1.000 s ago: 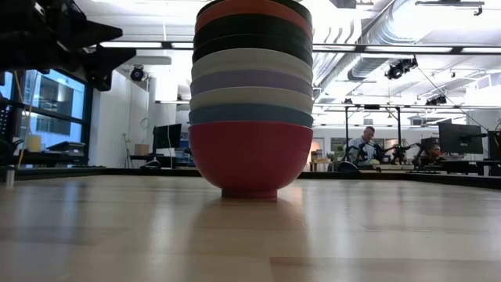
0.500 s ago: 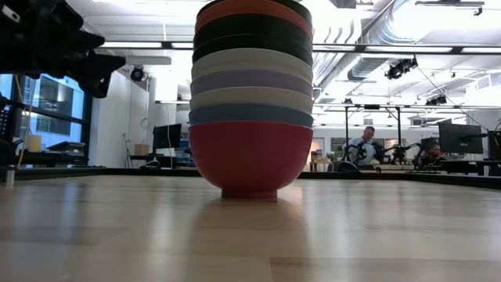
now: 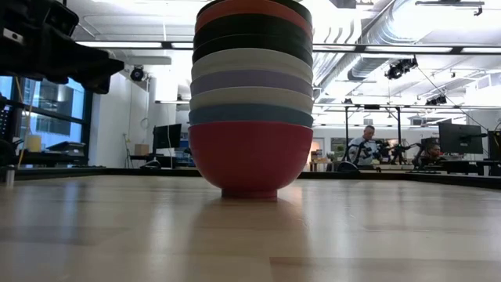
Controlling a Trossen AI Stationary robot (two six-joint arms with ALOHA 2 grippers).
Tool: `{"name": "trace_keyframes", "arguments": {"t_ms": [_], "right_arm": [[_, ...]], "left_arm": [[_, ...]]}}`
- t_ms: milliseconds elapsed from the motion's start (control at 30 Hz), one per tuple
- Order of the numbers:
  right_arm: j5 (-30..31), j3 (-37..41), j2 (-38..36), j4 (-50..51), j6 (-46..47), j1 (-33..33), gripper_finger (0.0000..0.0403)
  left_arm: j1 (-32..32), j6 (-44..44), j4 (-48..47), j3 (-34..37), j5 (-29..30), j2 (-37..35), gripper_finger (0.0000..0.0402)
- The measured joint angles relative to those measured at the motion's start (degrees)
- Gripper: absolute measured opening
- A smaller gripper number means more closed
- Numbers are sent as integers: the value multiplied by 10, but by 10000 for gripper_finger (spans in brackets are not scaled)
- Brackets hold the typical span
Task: Nest bowls inside each other
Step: Return to Home Position
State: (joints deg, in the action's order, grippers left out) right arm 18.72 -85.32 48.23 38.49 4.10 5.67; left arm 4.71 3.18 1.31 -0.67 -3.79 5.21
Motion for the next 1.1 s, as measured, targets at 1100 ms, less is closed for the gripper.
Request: {"name": "trace_keyframes", "arguments": {"t_ms": [1100], "right_arm": [[-49, 179, -76, 10, 10, 0, 44]], "left_arm": [[0, -145, 2, 0, 30, 0, 137]]}}
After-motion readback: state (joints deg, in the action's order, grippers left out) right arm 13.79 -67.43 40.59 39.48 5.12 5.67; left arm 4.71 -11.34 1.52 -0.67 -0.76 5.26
